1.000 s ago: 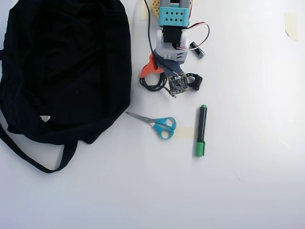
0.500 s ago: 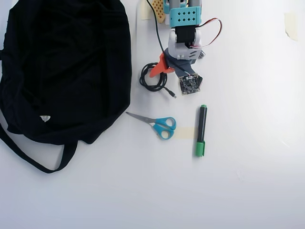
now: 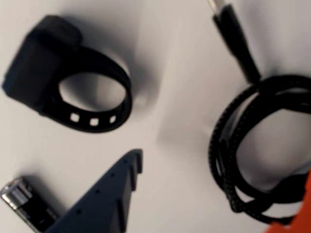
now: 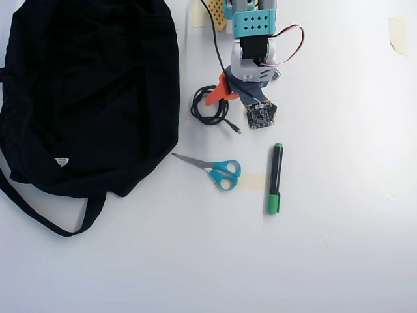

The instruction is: Put the cable into the black bag

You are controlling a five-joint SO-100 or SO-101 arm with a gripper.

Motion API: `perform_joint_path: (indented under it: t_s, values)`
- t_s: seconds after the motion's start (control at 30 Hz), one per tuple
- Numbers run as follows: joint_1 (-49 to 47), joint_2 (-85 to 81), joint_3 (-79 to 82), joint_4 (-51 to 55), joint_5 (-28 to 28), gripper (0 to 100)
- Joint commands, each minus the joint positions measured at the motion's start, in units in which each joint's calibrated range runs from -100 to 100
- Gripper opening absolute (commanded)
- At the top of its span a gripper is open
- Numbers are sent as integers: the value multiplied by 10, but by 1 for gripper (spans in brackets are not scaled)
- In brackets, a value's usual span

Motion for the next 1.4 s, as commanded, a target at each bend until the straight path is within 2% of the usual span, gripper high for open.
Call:
perform_joint_path:
  t_s: [0.0,0.3,0.57,0.77,1.37]
  values:
    - [2,-2,3,-5,-2,42]
    - [4,-1,20,-5,-2,40]
    - [14,51,24,-77,1,40]
    - [25,65,19,-86,3,40]
    - [39,65,17,-86,-1,24]
